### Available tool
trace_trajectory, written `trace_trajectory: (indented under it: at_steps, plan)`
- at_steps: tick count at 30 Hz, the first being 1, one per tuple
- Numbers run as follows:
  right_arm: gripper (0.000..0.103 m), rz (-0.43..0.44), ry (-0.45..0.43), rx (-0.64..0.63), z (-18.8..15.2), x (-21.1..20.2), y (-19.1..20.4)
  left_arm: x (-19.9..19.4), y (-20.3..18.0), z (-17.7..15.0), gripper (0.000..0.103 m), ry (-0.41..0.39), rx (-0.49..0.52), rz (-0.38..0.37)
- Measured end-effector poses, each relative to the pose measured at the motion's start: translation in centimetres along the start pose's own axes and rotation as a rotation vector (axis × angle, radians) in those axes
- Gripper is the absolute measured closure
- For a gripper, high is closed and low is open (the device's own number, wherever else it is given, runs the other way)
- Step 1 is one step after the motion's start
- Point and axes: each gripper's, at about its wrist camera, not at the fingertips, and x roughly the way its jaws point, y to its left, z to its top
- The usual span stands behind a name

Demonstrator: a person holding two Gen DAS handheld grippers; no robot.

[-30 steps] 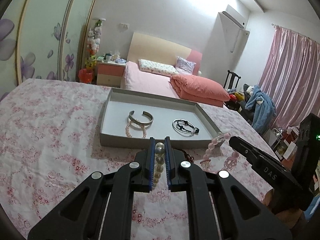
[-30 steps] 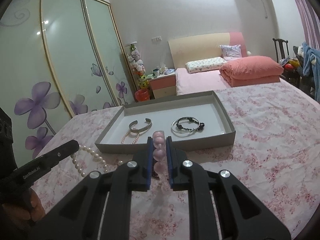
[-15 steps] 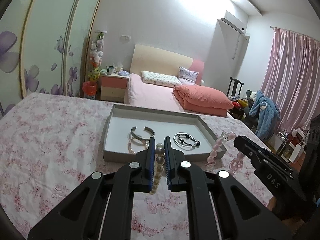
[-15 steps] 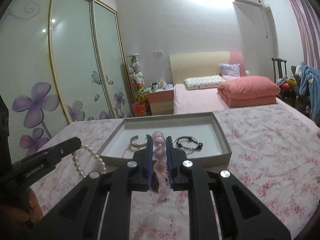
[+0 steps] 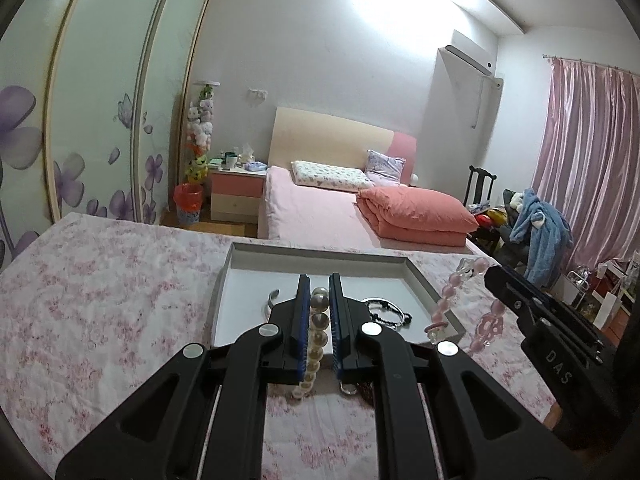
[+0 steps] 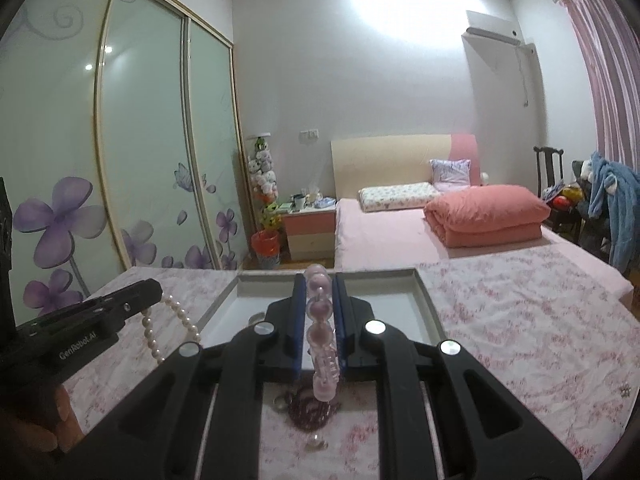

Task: Organize jewelry
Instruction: 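Carry both held bracelets over the gray tray and lower them inside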

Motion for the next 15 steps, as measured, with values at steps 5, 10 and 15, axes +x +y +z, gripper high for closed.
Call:
trace_trajectory:
  at_steps: [5, 10, 15]
  plan:
    - [0.089, -0.009, -0.009, 0.007, 0.7, 1.5, -0.1, 1.4, -0.1, 0.3, 0.093, 0.001, 0.009, 0.017]
    - [0.089, -0.023, 0.005, 0.015, 1.2, 3.9, -0.6, 2.9, 0.0, 0.9, 0.093, 0.007, 0.018, 0.032]
    - [0.089, -0.041, 0.020, 0.031, 1.5, 6.4, -1.1, 5.2, 0.0, 1.3, 0.093, 0.024, 0.025, 0.049]
